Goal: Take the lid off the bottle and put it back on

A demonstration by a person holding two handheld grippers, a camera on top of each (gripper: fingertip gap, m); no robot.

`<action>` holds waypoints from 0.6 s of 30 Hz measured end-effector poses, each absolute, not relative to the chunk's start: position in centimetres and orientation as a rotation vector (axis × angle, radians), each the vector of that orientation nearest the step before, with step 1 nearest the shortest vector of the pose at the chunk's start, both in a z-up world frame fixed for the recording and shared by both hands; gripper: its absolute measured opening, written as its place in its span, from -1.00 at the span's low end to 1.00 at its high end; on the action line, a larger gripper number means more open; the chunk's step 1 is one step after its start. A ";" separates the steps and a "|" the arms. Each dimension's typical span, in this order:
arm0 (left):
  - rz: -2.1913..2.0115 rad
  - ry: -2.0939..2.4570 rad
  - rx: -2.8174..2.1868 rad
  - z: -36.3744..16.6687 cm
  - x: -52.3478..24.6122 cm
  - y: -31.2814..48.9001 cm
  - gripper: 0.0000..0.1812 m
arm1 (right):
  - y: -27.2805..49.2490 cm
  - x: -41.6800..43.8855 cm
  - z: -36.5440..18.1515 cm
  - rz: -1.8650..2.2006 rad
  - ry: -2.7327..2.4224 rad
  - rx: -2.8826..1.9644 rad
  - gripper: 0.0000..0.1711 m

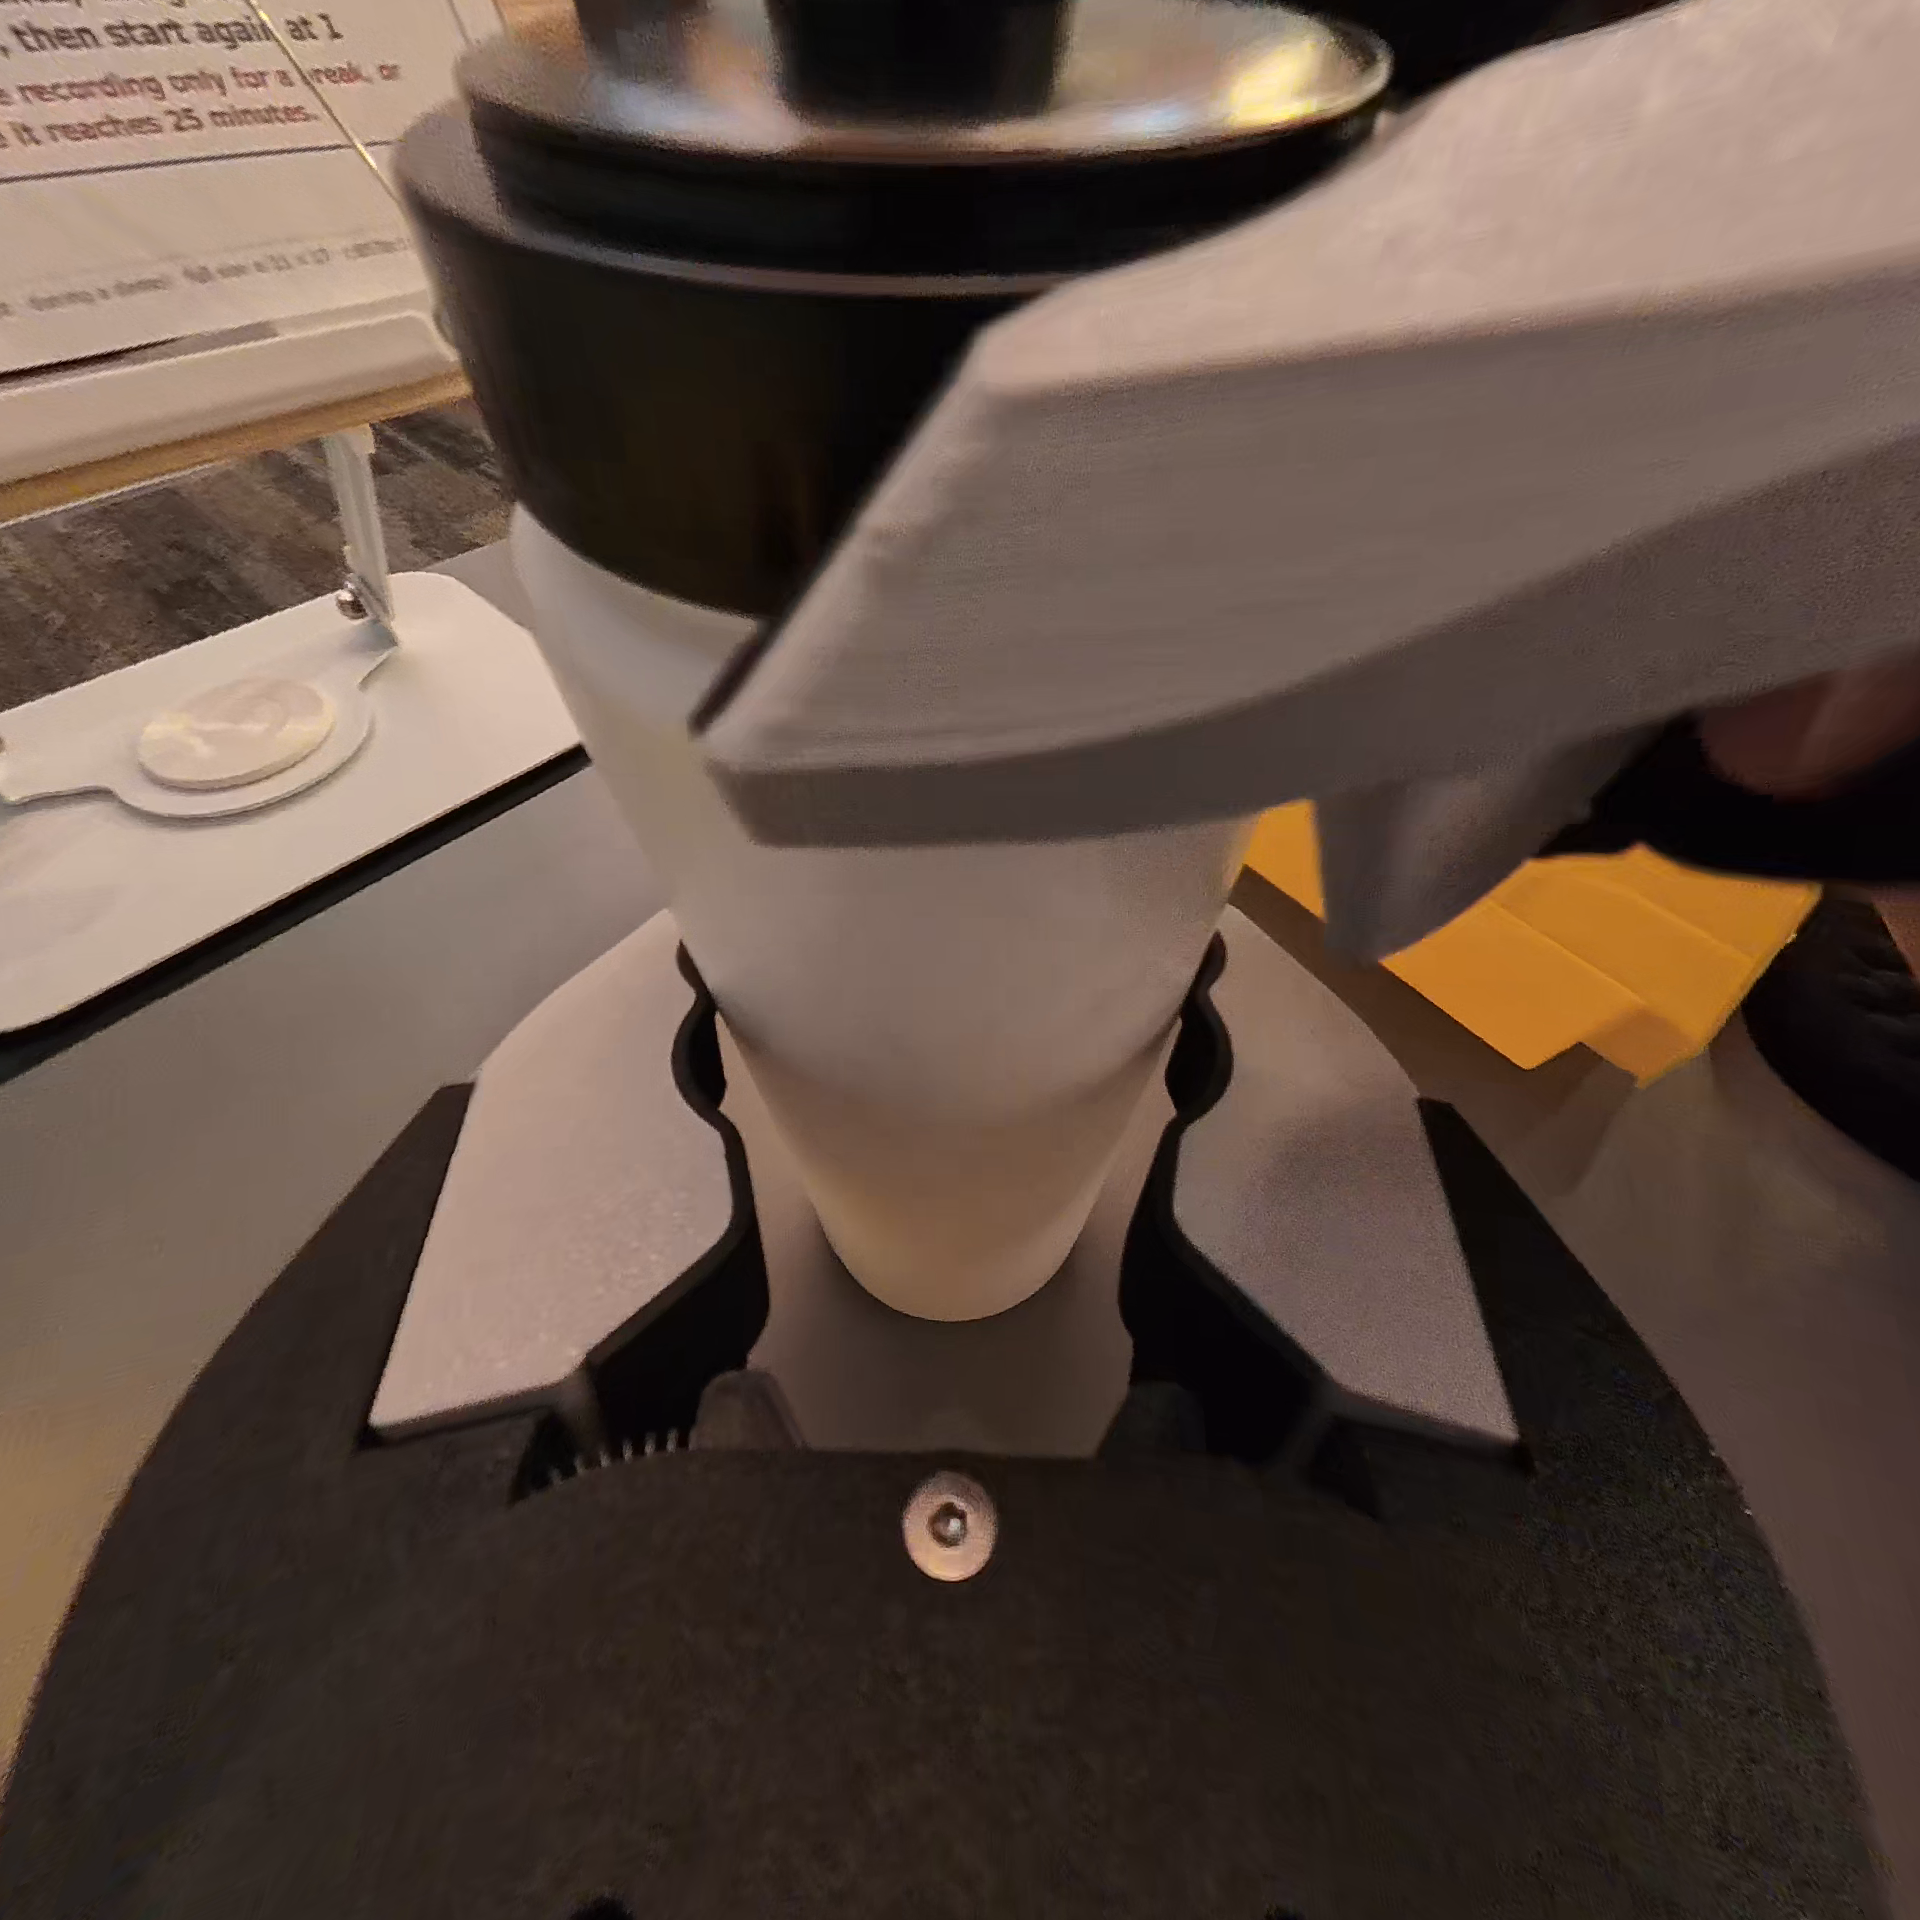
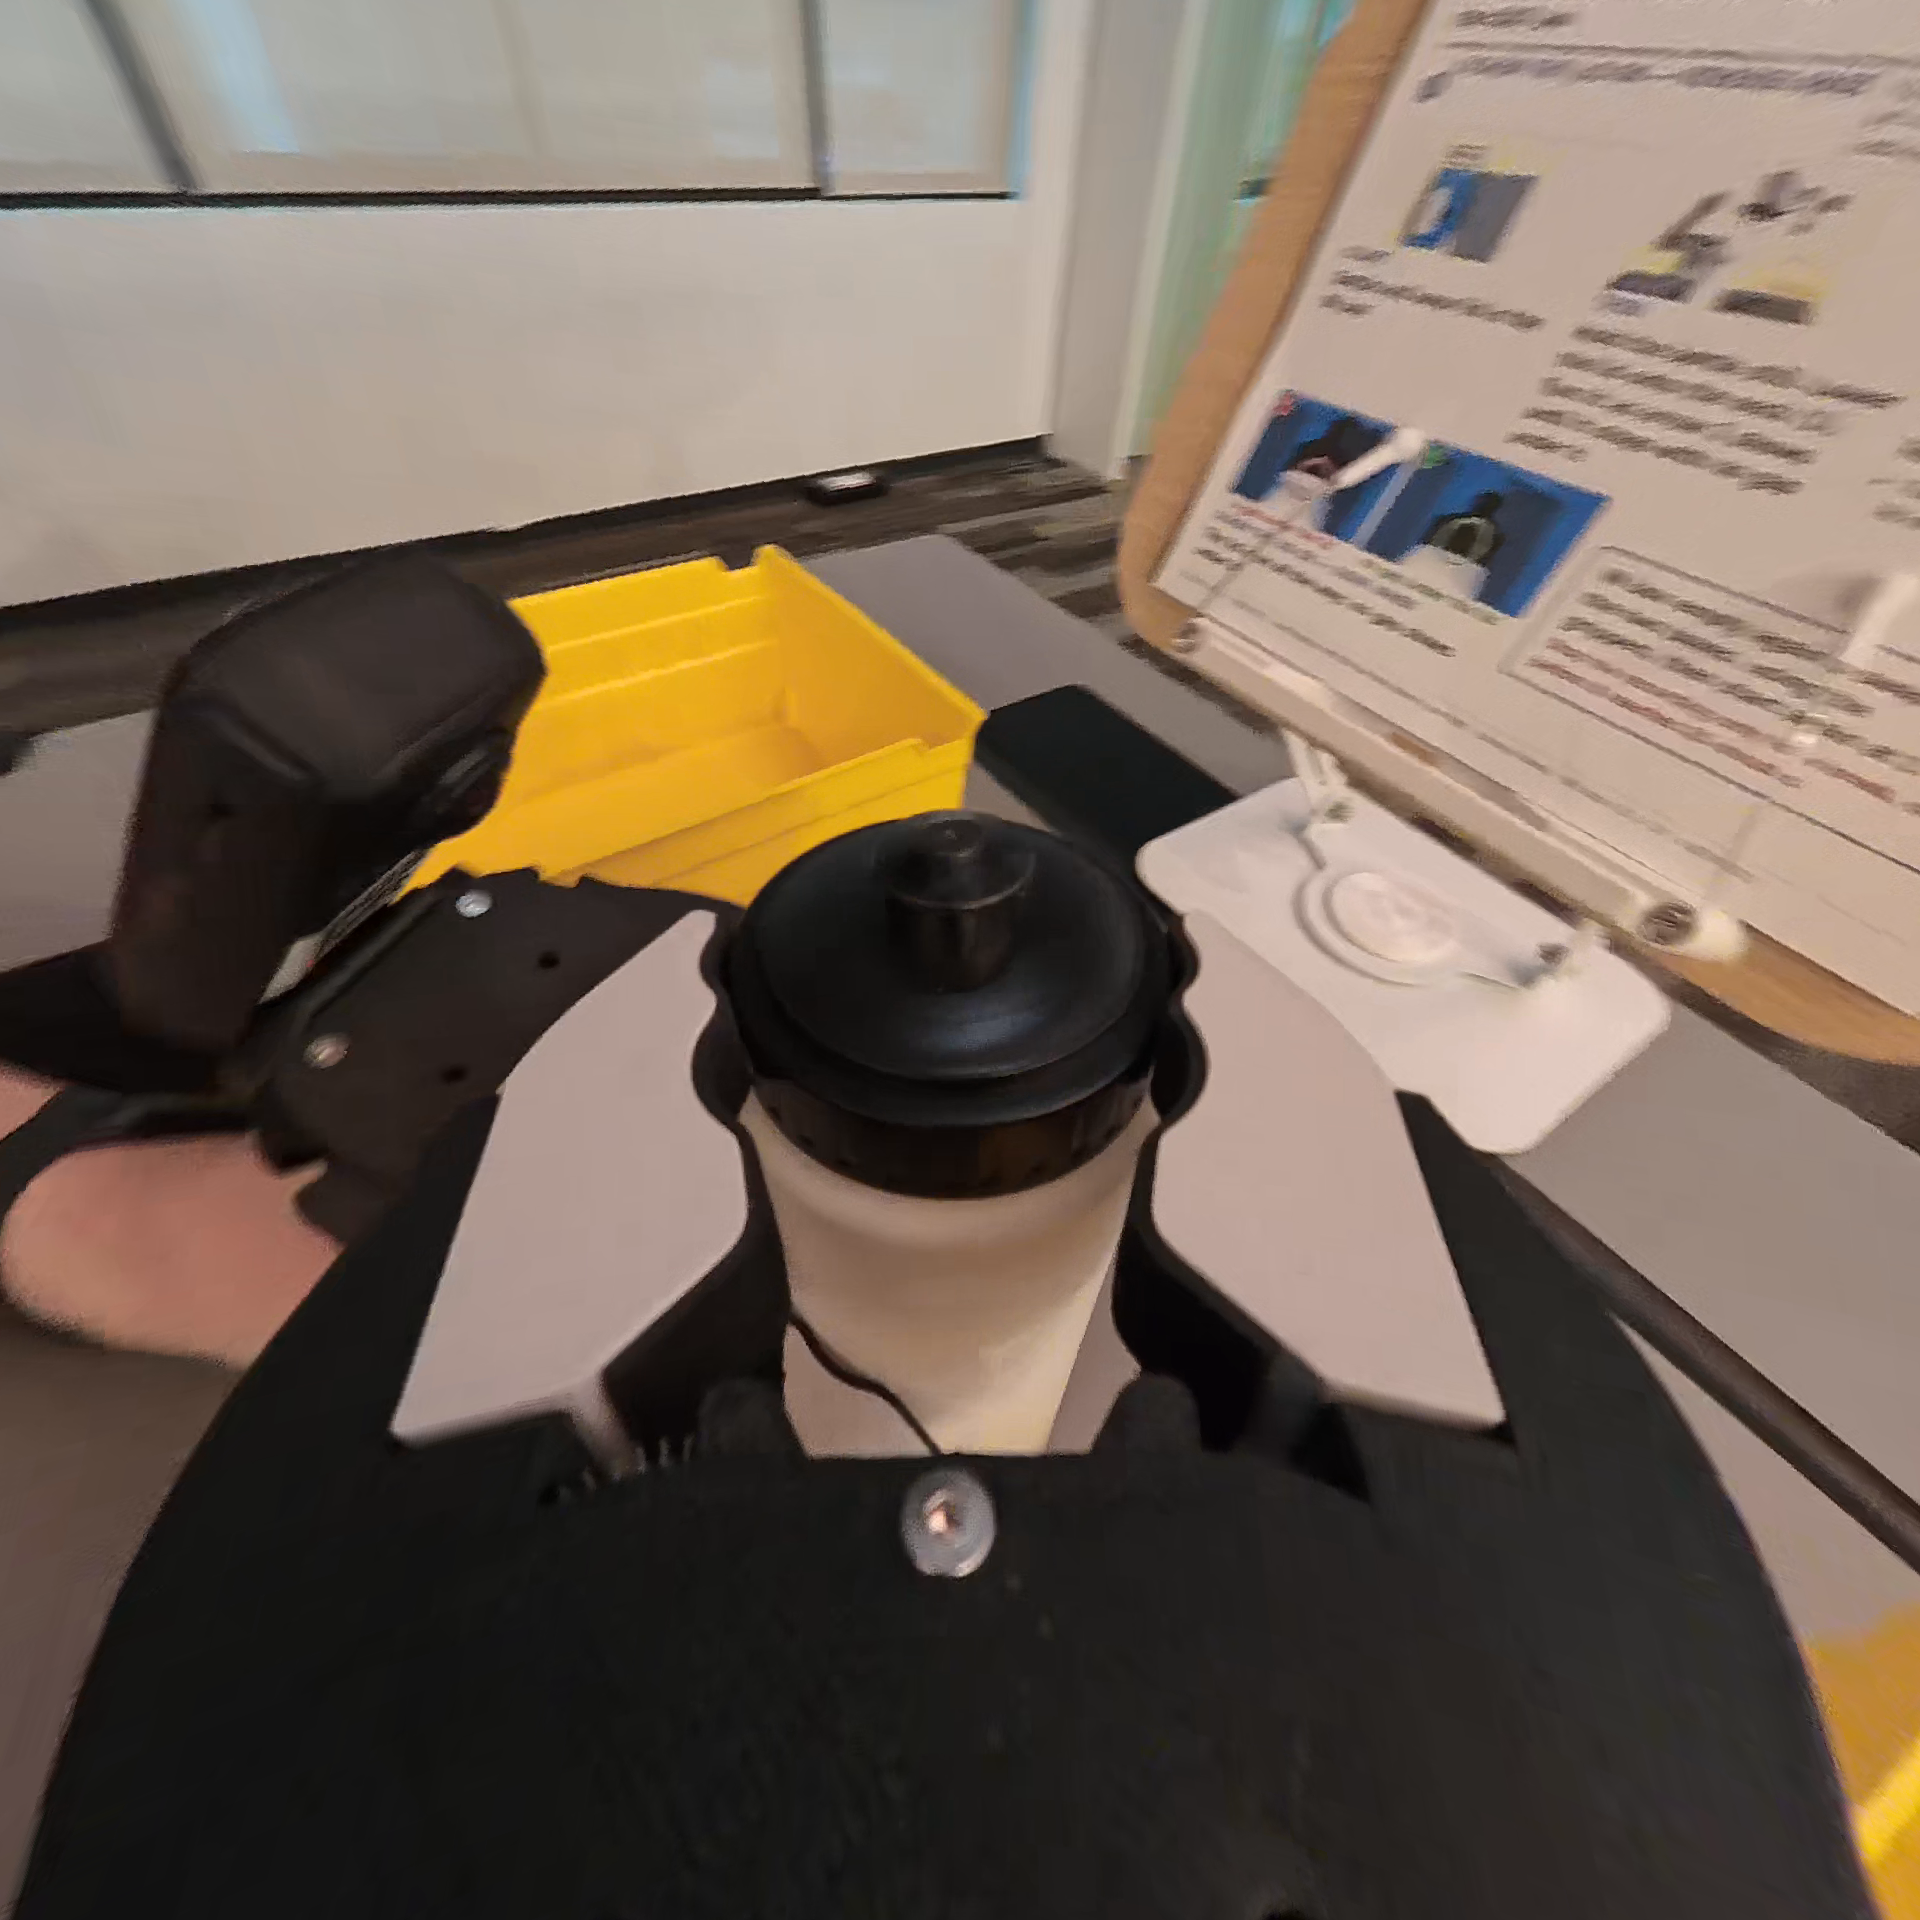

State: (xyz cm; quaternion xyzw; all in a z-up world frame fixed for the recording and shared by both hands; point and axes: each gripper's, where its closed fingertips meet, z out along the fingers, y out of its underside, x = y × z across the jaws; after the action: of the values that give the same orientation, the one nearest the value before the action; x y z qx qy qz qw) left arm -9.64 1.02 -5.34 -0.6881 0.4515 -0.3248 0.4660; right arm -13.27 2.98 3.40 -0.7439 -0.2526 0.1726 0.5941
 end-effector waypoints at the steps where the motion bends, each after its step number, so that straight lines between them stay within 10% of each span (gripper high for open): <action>1: -0.779 1.108 -1.693 -5.4 -9.8 1.1 -0.06 | 3.1 -13.3 3.4 0.337 -0.543 -1.725 -0.09; 18: -0.866 1.188 -1.641 -5.4 -8.9 0.0 -0.06 | 1.6 -12.6 4.0 0.509 -0.785 -1.721 -0.09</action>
State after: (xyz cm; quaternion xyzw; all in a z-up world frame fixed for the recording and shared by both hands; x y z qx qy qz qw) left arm -8.90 0.05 -5.39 -0.6644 0.4811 -0.3504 0.4520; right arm -12.64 1.63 4.03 -0.7294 -0.3327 0.2156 0.5575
